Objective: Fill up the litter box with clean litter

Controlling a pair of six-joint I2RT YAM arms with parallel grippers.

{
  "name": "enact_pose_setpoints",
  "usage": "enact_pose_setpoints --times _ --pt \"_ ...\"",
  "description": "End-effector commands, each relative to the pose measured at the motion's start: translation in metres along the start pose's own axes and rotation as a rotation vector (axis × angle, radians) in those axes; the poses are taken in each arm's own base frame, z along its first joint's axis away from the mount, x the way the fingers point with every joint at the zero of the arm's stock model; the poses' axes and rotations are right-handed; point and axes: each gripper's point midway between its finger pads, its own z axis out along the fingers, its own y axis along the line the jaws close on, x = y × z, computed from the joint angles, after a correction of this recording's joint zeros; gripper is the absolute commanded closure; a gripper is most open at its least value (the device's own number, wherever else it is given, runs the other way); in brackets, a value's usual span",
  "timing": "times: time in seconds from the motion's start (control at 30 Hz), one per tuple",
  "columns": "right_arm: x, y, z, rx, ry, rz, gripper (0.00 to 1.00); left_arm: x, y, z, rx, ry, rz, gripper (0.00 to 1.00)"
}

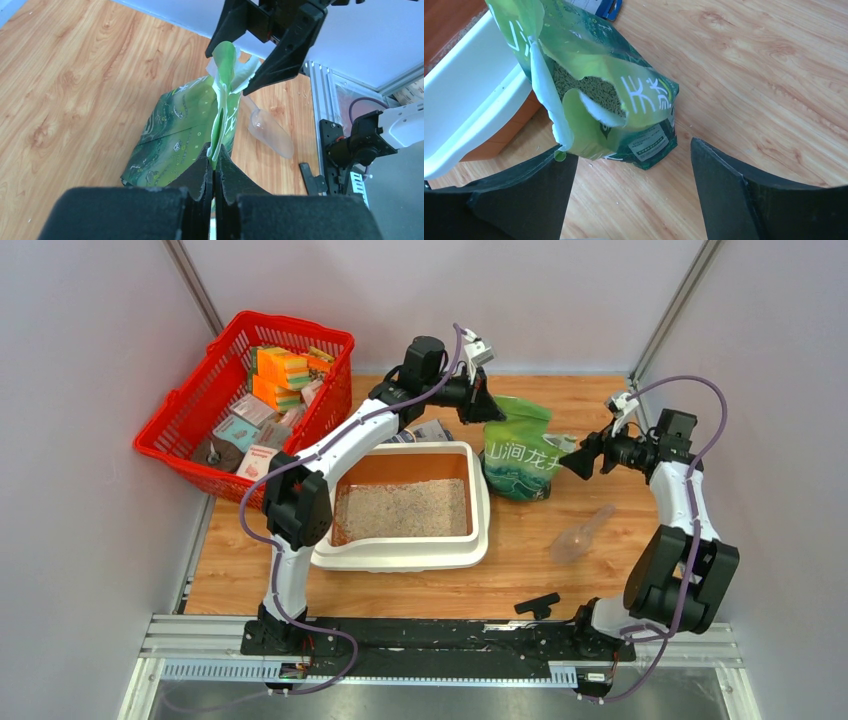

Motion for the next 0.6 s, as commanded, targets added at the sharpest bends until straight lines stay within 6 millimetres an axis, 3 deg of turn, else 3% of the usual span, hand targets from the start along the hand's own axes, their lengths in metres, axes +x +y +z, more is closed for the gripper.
enact_pose_setpoints --times 0.0,0.23,0.4,0.57 --pt "-0.038 -0.01 0.006 -0.041 -0.087 -0.102 0.15 -0.009 -0.01 -0.01 0.008 0.009 0.021 1.0" --pt "-0.053 0.002 0.016 -0.134 -0.119 -0.112 0.16 -0.005 -0.008 -0.013 0.023 0.027 0.005 1.0" --pt "-0.044 0.01 0.025 -0.188 -0.106 -0.049 0.26 -0.008 -0.002 -0.012 0.014 0.021 -0.006 1.0" --pt "-0.035 0.015 0.027 -0.2 -0.096 -0.023 0.29 -0.009 0.007 -0.015 -0.005 0.008 -0.03 1.0"
